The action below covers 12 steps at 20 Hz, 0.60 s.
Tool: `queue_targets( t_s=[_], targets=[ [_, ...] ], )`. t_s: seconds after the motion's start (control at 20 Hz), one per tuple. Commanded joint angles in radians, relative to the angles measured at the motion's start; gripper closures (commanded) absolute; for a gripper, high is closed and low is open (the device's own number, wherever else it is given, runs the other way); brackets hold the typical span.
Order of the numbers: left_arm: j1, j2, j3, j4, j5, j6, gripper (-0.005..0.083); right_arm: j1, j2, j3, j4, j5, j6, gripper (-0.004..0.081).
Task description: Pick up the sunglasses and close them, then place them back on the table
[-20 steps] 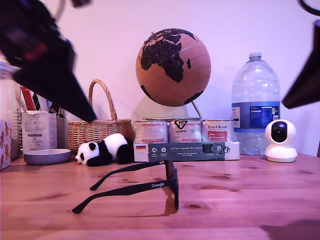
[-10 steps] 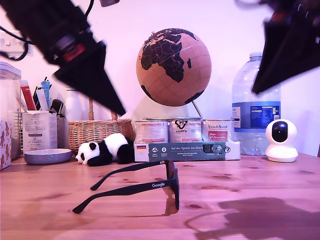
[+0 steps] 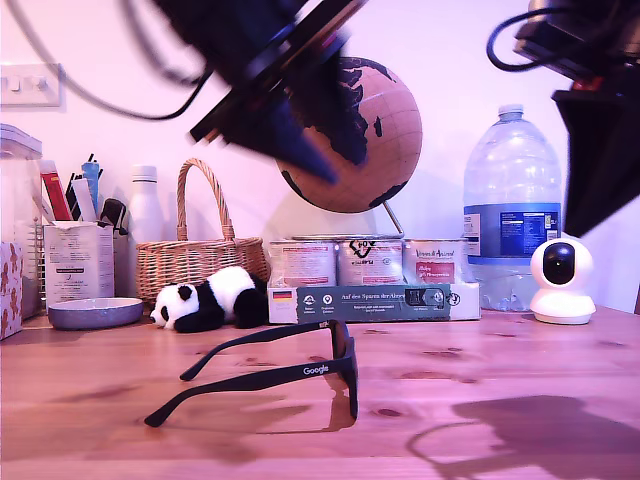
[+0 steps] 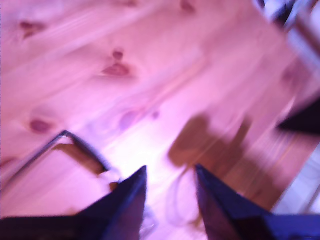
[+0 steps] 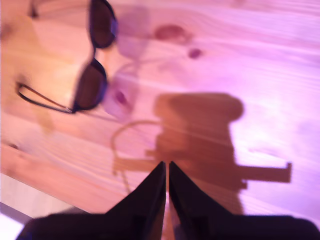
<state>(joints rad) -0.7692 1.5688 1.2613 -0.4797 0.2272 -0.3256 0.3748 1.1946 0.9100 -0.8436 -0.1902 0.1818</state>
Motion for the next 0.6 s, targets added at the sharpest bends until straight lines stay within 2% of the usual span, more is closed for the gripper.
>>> queue_targets(
  t_s=[0.0,0.15,0.3,0.55],
  targets=[
    [-0.015,0.06,0.016,-0.029,-0.027,-0.135,0.0486,0.002,-0.003,0.009,-0.001,0.029,-0.007,0.0769],
    [-0.023,0.136,0.045,-0.084,-0.112,-0.197,0.048,0.002,-0.003,0.009,-0.007,0.074,-0.043,0.0769],
    [-0.019,0.204,0.05,-0.097,-0.115,-0.28,0.037,0.002,-0.003,0.009,-0.002,0.079,-0.063,0.0769],
    [-0.015,0.271,0.098,-0.098,-0.113,-0.379,0.034,0.002,-0.003,0.009,0.013,0.078,-0.085,0.0769]
  ],
)
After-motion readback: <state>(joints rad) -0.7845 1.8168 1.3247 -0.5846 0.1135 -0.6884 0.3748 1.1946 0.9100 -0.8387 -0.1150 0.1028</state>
